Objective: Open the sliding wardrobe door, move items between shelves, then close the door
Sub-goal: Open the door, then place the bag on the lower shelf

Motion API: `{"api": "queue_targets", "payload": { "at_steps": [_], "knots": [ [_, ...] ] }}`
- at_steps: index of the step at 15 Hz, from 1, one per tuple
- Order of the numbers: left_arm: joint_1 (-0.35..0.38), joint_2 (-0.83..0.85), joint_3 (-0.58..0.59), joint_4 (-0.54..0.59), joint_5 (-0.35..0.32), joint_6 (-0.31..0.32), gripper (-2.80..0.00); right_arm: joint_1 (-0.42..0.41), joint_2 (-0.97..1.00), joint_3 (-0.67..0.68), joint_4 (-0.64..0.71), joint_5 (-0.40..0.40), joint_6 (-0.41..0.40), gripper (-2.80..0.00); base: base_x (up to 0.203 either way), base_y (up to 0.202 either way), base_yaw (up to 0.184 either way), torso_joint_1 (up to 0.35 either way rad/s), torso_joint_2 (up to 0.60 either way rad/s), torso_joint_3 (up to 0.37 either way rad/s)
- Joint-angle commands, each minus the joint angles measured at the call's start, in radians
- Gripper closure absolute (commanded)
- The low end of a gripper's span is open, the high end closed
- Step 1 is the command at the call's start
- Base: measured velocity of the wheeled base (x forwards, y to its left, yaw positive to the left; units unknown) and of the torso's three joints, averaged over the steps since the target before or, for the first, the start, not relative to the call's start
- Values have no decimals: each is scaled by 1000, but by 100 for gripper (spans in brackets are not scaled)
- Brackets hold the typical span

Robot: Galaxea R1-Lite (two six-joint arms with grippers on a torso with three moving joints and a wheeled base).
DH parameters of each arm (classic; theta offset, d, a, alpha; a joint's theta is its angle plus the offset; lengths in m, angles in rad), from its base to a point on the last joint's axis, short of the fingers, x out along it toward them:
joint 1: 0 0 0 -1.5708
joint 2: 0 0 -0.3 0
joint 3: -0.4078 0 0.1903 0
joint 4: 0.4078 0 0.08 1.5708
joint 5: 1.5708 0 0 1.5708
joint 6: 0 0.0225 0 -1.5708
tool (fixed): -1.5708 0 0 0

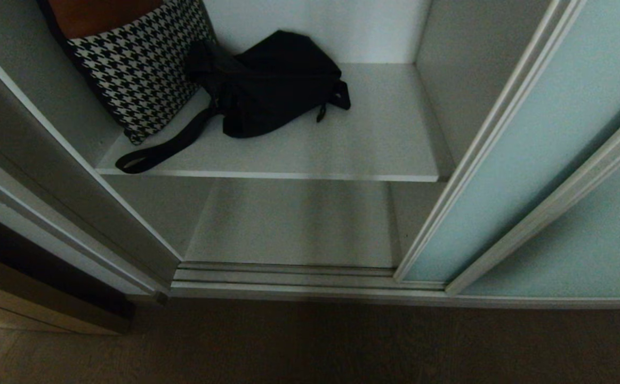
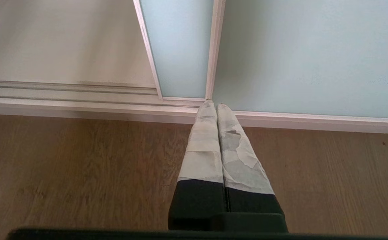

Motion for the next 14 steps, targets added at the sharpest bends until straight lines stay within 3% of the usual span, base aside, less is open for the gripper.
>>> {"api": "queue_targets", "payload": {
  "at_steps": [1, 4, 9, 14],
  "knots": [
    [0, 2, 0, -1, 0, 0, 0, 1, 1, 0, 0, 0, 0, 0, 0, 0, 0, 0, 0, 0],
    [0, 2, 0, -1, 0, 0, 0, 1, 1, 0, 0, -1, 0, 0, 0, 0, 0, 0, 0, 0],
    [0, 2, 1, -3, 0, -1, 0, 1, 1, 0, 0, 0, 0, 0, 162, 0, 0, 0, 2, 2],
    [0, 2, 0, 3, 2, 11, 0, 1, 1, 0, 0, -2, 0, 0, 0, 0, 0, 0, 0, 0]
  ]
}}
